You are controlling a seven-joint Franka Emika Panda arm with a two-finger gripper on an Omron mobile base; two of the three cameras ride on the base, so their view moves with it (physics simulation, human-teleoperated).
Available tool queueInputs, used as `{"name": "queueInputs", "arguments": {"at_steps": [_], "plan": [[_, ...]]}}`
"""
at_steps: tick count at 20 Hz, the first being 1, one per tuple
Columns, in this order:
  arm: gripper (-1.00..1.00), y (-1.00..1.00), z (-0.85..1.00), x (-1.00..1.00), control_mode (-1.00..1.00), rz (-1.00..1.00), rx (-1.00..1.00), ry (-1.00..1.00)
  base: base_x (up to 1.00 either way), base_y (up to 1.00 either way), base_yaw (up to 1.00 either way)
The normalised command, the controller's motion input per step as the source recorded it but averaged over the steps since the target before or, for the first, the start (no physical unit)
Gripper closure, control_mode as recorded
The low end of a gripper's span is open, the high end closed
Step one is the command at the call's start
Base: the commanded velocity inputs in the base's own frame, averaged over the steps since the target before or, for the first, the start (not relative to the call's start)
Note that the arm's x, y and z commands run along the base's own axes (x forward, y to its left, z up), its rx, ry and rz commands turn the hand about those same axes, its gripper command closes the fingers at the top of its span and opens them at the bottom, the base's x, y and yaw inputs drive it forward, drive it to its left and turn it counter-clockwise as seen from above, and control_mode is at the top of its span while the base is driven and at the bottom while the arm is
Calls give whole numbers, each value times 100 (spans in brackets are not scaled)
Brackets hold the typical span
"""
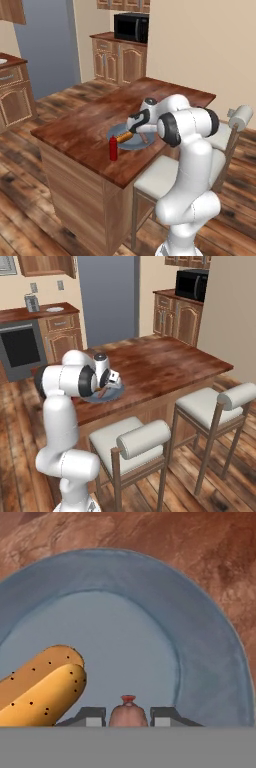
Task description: Move the hot dog bun to the plate on the dining table and place the condiment next to that plate. Then navigate to the fridge and take the sausage and place it on the plate as well.
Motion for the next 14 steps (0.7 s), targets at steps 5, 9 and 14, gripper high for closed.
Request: {"name": "queueInputs", "arguments": {"at_steps": [5, 9, 14], "plan": [[100, 0, -13, 20, -100, 0, 0, 0, 0, 0, 0], [100, 0, -15, 21, -100, 0, 0, 0, 0, 0, 0], [100, 1, -15, 25, -100, 0, 0, 0, 0, 0, 0]]}}
